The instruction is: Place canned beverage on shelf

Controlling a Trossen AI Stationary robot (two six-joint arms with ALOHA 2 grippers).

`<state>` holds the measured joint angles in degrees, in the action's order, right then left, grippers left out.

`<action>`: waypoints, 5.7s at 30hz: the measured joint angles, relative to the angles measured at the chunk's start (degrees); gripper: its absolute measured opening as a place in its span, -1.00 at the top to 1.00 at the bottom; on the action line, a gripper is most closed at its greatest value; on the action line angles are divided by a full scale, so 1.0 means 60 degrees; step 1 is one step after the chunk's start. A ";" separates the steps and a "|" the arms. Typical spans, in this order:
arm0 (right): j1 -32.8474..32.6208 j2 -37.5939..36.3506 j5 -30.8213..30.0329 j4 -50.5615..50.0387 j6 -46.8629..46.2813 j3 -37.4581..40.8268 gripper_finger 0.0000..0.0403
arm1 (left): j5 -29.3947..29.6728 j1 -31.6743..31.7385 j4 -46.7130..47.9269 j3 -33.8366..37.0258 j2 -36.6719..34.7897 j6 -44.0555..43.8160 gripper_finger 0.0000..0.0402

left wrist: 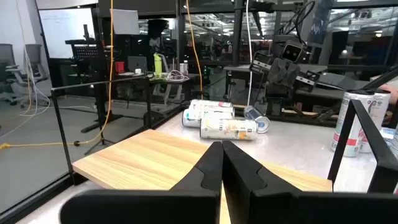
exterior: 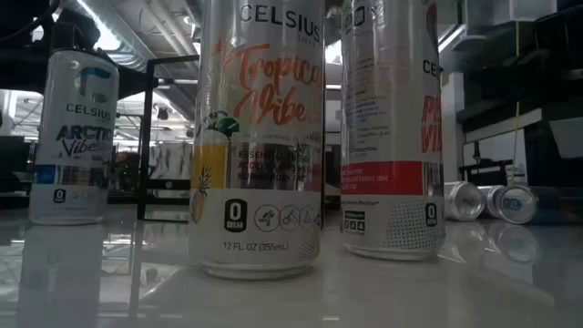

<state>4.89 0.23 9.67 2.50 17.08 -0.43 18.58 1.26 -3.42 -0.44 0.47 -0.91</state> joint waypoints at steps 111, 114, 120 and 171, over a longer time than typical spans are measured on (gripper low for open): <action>0.0000 0.0003 -0.0186 0.0095 -0.1377 0.0004 0.99 | 0.0822 -0.0003 -0.2405 -0.1656 0.1823 -0.3454 -0.37; 0.0000 0.0001 -0.0186 0.0095 -0.1377 0.0004 0.99 | 0.0820 -0.0007 -0.1413 -0.2641 0.2762 -0.3597 -0.37; 0.0000 0.0000 -0.0186 0.0095 -0.1377 0.0004 0.99 | 0.0733 -0.0007 0.1686 -0.5254 0.4720 -0.4792 -0.37; 0.0000 0.0002 -0.0182 0.0069 -0.1377 0.0004 0.99 | -0.2603 -0.3114 1.3498 -1.2617 1.2860 -1.1792 -0.37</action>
<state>4.89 0.25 8.58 2.92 8.82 -0.40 2.96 -17.43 77.57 -76.14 77.63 -71.66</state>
